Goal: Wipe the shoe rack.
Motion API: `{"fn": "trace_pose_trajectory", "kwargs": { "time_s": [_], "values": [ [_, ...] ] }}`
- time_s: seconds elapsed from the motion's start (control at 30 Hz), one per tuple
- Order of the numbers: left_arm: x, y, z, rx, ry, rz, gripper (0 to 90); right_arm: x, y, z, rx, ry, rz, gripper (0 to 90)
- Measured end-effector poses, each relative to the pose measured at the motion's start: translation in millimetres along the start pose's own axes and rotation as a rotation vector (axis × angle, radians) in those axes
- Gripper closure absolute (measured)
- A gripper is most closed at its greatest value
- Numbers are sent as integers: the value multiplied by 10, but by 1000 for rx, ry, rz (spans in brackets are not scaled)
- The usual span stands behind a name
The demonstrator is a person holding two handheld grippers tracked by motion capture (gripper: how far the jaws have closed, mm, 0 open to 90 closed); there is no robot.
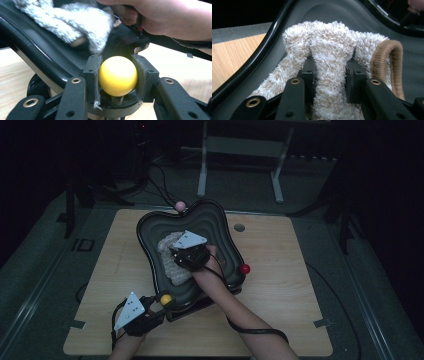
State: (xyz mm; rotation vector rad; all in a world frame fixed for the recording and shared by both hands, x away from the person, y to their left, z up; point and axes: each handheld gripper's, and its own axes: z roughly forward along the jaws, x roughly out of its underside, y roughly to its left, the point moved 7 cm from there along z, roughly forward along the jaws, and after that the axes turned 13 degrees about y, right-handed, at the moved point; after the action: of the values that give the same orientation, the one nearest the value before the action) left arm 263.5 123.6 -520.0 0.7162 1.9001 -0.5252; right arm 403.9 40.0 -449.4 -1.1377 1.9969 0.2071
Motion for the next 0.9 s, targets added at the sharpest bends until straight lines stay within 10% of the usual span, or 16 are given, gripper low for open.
{"fn": "trace_pose_trajectory", "kwargs": {
  "time_s": [0.27, 0.7, 0.9],
  "values": [
    [-8, 21, -26, 28, -32, -17, 534, 201, 110, -80, -7, 0, -25, 664],
    [139, -44, -230, -50, -21, -5, 434, 368, 210, -153, -24, 8, -29, 664],
    [394, -34, -210, -81, 81, -57, 434, 384, 220, -158, -24, 4, -25, 664]
  ]
}}
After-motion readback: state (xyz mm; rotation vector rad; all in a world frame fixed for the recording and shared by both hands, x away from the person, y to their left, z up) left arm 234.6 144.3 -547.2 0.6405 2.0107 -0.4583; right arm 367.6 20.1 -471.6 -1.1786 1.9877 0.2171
